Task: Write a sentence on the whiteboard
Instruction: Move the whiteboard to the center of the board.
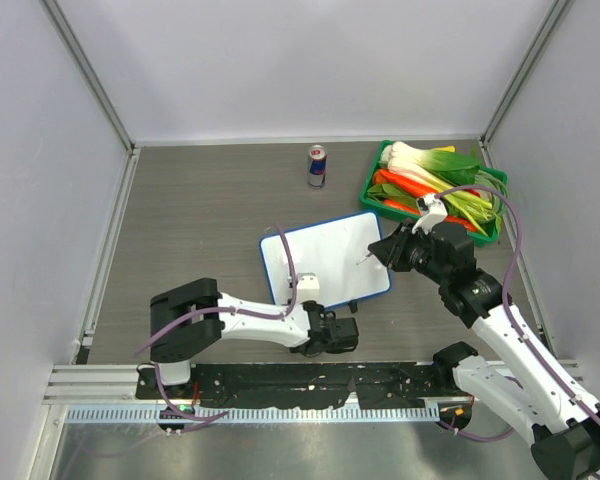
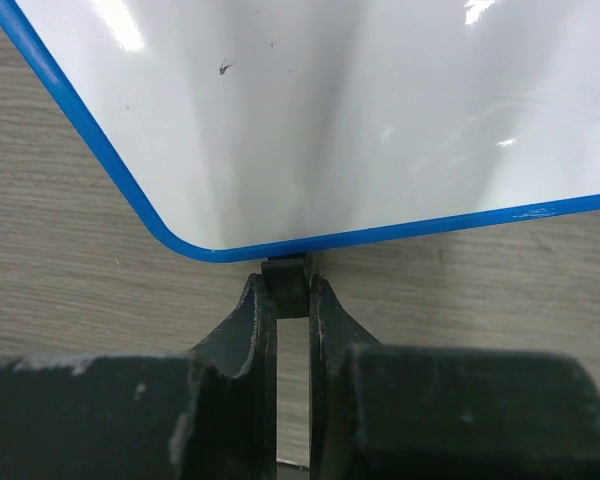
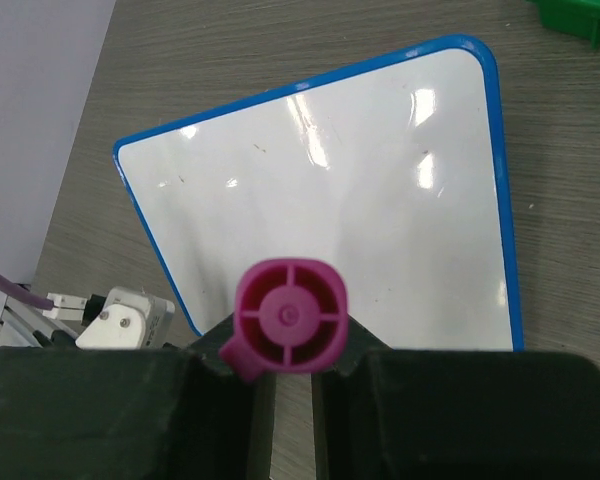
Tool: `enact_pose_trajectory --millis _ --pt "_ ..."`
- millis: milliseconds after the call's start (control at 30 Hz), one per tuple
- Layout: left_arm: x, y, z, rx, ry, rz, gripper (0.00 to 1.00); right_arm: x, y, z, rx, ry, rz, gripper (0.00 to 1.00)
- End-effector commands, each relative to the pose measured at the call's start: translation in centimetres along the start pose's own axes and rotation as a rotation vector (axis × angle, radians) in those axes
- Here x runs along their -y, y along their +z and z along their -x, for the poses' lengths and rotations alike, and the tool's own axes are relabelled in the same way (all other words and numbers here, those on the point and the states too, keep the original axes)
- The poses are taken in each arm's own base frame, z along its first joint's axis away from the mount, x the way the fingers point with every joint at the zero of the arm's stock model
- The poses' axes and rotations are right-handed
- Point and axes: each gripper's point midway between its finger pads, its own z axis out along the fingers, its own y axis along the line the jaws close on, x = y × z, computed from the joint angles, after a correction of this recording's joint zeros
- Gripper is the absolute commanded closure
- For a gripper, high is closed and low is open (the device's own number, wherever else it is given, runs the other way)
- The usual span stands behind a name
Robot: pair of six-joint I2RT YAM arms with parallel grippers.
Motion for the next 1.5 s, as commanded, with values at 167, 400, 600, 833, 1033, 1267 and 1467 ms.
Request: enact_pose_trajectory --millis 167,400,600,833,1033,1267,1467 --pt "-3.1 -0.6 -4.1 -0.048 0.139 0.095 1.00 -1.4 -0.2 2.1 0.059 -0.022 0.050 0.99" --pt "-4.1 -0.9 -3.3 -0.024 0.149 0.095 0.76 -1.9 -0.1 2.2 0.057 -0.020 0.069 0.99" --pt "-4.0 -1.8 -2.4 0.017 0.170 0.079 0.22 -2.1 -0.2 2.3 0.061 -0.025 0.078 0.99" --pt "-3.3 -4.6 0.1 0.106 0.236 0.021 0.06 -2.2 -0.2 2.4 0.062 -0.027 0.082 0.99" --pt "-0.7 -7.6 3.0 0.147 0.253 -0.190 0.03 -2.1 -0.2 2.3 0.058 -0.030 0.083 0.99" --pt "1.5 -10.2 7.5 0.130 0.193 -0.413 0.02 -1.9 -0.2 2.1 0.057 -0.030 0.079 0.99" --pt "1.5 -10.2 12.0 0.093 0.143 -0.526 0.02 -2.0 -0.2 1.8 0.047 -0.024 0.086 0.99"
